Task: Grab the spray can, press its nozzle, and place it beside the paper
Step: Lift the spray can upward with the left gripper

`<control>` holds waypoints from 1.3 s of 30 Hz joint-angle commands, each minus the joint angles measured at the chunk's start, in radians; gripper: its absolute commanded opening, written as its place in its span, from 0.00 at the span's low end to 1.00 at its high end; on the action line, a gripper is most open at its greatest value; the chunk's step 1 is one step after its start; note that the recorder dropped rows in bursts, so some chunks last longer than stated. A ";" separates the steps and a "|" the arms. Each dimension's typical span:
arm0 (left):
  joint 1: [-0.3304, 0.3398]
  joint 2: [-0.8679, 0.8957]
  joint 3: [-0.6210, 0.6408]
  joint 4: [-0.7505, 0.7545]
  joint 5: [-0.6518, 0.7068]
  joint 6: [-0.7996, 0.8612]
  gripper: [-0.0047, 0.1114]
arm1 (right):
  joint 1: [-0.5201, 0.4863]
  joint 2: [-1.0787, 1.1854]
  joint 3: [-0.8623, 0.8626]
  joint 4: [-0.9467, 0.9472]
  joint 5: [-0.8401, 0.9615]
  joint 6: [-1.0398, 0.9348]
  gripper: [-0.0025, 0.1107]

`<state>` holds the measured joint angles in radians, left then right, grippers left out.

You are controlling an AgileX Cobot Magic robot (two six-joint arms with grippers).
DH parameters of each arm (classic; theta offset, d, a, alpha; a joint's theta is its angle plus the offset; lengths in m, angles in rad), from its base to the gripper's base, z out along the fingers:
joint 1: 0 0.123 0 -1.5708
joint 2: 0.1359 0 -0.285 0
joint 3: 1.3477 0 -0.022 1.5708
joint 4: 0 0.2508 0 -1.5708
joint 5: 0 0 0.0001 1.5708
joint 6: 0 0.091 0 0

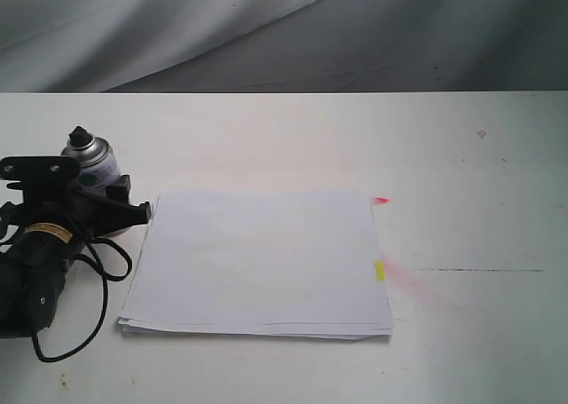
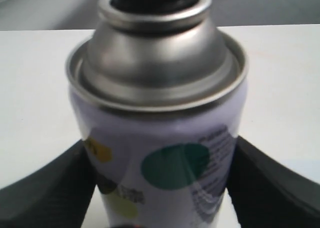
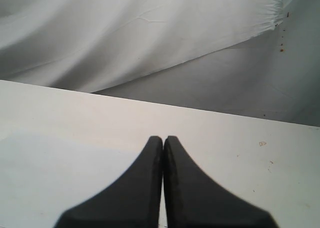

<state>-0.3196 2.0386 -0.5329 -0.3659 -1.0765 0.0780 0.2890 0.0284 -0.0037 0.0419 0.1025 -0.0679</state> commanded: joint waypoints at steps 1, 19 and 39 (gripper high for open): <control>-0.005 -0.002 -0.005 -0.021 0.024 0.012 0.04 | 0.001 0.000 0.004 -0.005 -0.010 -0.004 0.02; -0.020 -0.532 0.051 0.083 0.446 0.260 0.04 | 0.001 0.000 0.004 -0.005 -0.010 -0.004 0.02; -0.209 -0.862 -0.306 0.008 1.214 0.261 0.04 | 0.001 0.000 0.004 -0.005 -0.010 -0.004 0.02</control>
<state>-0.5232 1.1849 -0.8078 -0.3555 0.1540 0.3371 0.2890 0.0284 -0.0037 0.0419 0.1025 -0.0679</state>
